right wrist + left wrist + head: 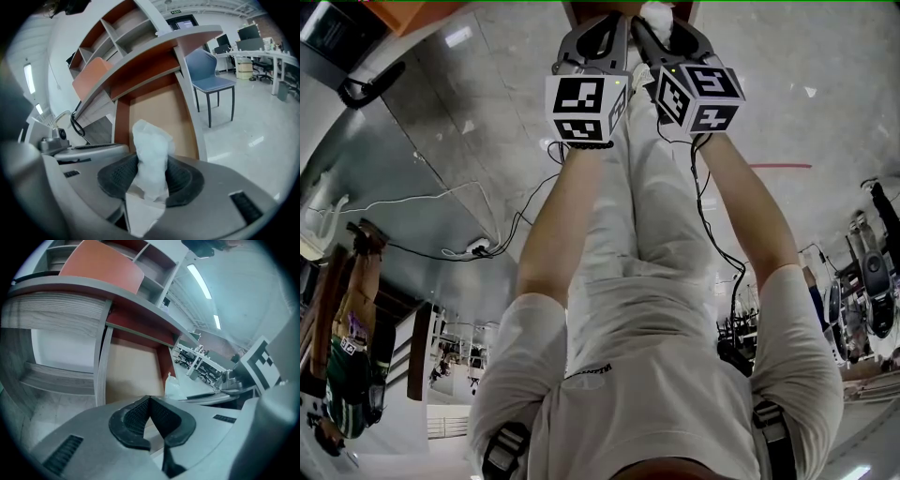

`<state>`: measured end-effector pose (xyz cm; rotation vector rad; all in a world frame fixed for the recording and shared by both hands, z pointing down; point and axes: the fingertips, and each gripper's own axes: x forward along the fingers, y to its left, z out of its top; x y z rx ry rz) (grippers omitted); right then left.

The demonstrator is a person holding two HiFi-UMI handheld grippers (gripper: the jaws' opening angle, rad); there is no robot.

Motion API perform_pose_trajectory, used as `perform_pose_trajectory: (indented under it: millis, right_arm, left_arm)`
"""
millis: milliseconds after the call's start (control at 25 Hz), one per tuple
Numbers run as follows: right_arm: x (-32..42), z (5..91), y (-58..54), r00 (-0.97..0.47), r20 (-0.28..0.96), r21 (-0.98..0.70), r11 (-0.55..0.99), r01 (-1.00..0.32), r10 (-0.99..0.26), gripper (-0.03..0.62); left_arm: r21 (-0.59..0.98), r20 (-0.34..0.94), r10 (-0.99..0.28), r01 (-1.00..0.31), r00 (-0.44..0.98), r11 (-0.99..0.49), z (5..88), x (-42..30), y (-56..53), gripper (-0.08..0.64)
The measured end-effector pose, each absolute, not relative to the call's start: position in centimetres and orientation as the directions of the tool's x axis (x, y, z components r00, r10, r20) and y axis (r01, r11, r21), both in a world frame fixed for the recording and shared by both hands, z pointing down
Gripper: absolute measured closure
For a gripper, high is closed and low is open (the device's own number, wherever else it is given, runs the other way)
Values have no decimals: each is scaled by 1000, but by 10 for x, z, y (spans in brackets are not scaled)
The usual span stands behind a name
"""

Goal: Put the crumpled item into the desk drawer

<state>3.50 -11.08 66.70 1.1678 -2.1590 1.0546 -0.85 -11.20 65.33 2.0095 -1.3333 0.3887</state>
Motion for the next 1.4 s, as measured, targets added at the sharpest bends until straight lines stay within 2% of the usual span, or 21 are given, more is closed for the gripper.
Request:
perform_pose_trajectory:
  millis: [360, 400, 1080, 1400]
  right_arm:
    - [33, 669, -110, -533, 696, -419, 332, -845, -481, 425]
    - [33, 669, -110, -535, 696, -421, 331, -844, -478, 393]
    - [32, 665, -110, -537, 679, -442, 306, -843, -500, 393]
    - [45, 643, -126, -518, 635, -423, 303, -854, -573, 431]
  left_arm:
    - [386, 578, -693, -893, 431, -233, 653, -12, -113, 561]
    - [388, 577, -693, -892, 432, -233, 652, -12, -113, 561]
    - [405, 575, -688, -885, 443, -230, 654, -14, -113, 561]
    - [412, 573, -689, -883, 443, -225, 651, -8, -114, 561]
